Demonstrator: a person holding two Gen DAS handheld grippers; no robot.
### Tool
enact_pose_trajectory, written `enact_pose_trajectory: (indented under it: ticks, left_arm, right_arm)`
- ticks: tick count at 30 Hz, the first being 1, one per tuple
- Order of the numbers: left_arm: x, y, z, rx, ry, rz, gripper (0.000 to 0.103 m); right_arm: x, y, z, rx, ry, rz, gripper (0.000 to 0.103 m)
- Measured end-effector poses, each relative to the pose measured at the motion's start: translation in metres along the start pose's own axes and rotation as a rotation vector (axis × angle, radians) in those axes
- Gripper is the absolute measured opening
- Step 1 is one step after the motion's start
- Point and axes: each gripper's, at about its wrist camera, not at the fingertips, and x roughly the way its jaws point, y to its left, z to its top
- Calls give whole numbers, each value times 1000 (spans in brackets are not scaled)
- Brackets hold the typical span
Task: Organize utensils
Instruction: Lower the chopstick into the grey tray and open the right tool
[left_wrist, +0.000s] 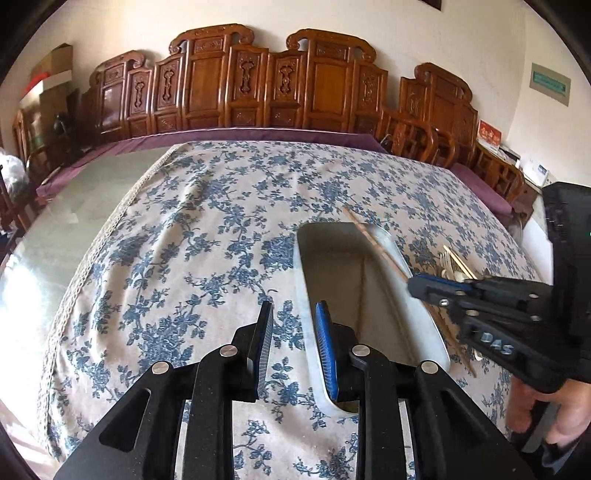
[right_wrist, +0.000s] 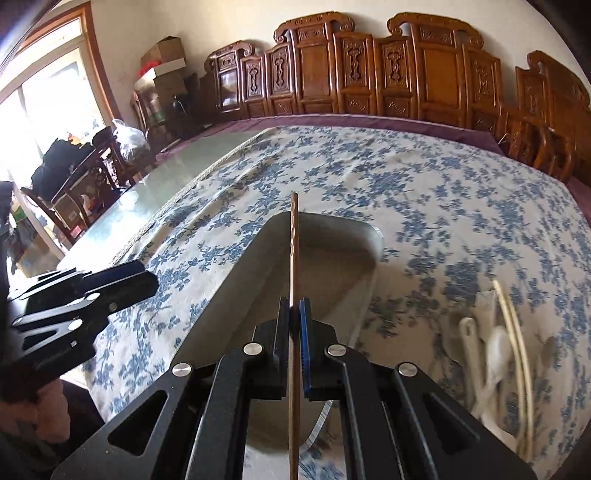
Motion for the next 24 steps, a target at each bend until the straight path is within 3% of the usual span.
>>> enact_pose_trajectory:
  ticks: [15, 24]
  left_arm:
    - [1, 4, 1, -10, 0, 1, 22]
    - [4, -11, 0, 18, -4, -6, 22]
  right_arm:
    - [48, -4, 3, 61, 68, 5, 7]
    - [15, -17, 5, 60, -4, 20, 8]
